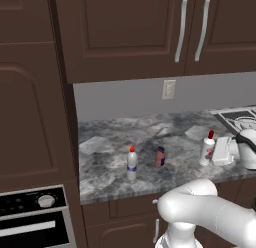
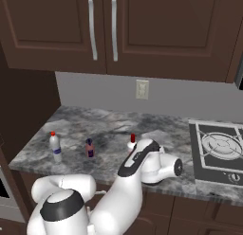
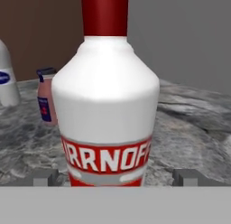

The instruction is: Place the drinks on the dining counter in a tight cluster.

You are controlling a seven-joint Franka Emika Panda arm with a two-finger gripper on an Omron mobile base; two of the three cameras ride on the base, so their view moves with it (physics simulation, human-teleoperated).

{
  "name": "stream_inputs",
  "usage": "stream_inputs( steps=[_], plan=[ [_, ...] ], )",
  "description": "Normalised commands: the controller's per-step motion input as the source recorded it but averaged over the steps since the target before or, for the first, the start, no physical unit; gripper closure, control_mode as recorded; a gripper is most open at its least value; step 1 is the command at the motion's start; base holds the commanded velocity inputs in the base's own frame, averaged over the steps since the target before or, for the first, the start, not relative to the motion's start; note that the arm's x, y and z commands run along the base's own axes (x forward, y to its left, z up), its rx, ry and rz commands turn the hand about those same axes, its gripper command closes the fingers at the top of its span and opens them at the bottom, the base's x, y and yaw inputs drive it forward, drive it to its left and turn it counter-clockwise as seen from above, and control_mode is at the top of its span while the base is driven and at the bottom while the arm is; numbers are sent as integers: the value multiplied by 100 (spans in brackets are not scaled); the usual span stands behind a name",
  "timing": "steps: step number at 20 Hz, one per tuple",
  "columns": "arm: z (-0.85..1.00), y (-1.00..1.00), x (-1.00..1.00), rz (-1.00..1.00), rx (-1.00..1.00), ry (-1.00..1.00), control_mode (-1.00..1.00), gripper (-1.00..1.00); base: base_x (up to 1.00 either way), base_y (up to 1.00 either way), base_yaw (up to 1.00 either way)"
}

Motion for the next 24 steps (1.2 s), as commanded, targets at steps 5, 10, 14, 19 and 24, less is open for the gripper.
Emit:
stream_inputs(
  steps=[5,10,14,19,24],
  plan=[
    [0,9,14,0,0,0,-100,-100,0,0,0],
    [0,6,4,0,0,0,-100,-100,0,0,0],
    [0,0,0,0,0,0,-100,-100,0,0,0],
    [0,0,0,0,0,0,-100,100,0,0,0],
    [0,0,0,0,0,0,-100,100,0,0,0]
  ],
)
